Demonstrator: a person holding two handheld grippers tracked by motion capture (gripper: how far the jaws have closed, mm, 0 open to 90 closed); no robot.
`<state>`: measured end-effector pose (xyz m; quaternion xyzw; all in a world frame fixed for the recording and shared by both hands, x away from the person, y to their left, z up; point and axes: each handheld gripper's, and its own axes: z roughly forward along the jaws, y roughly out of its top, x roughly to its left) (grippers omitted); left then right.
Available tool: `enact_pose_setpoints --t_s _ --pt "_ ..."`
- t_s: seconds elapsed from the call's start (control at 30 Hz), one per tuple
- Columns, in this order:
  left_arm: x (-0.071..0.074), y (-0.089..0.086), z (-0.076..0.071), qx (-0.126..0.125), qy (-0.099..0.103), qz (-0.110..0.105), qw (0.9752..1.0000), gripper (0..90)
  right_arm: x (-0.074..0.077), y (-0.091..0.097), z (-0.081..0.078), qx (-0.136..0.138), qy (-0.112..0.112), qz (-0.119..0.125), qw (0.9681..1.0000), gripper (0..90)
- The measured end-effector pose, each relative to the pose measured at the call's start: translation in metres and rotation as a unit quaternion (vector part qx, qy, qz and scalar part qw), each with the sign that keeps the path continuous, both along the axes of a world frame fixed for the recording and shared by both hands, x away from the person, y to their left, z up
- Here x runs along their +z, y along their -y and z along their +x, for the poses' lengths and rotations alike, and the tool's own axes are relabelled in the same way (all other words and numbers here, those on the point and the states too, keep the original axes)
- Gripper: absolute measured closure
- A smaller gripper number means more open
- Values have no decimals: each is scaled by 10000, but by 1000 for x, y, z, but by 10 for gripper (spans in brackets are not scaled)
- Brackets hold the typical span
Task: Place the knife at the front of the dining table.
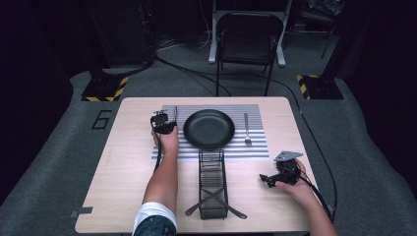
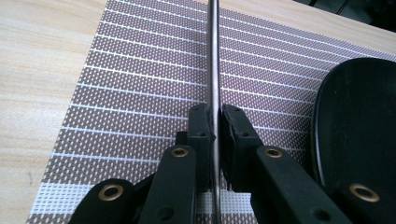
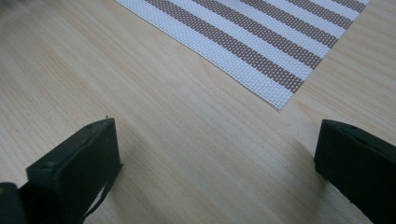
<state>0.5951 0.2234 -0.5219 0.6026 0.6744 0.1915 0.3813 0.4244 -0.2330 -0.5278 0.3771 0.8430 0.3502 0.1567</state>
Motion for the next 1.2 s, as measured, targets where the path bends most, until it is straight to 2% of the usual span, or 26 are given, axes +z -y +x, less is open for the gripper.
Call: enact_pose_setpoints --t_s 0.23,0.4,0.6,0.83,1.2 --pt "0 2 1 -30 -2 87 10000 823 0 0 0 -1 -1 0 10000 0" --pt "-1 -1 1 -58 29 -39 10000 822 0 0 0 -2 -1 1 10000 0" --pt "0 -1 1 -95 -3 65 9999 815 0 0 0 -2 -1 1 10000 0" --pt "1 -3 1 -101 3 76 9999 805 0 0 0 -1 -1 0 10000 0" --pt "3 -9 -1 -78 7 96 9999 690 0 0 0 0 -1 0 10000 0"
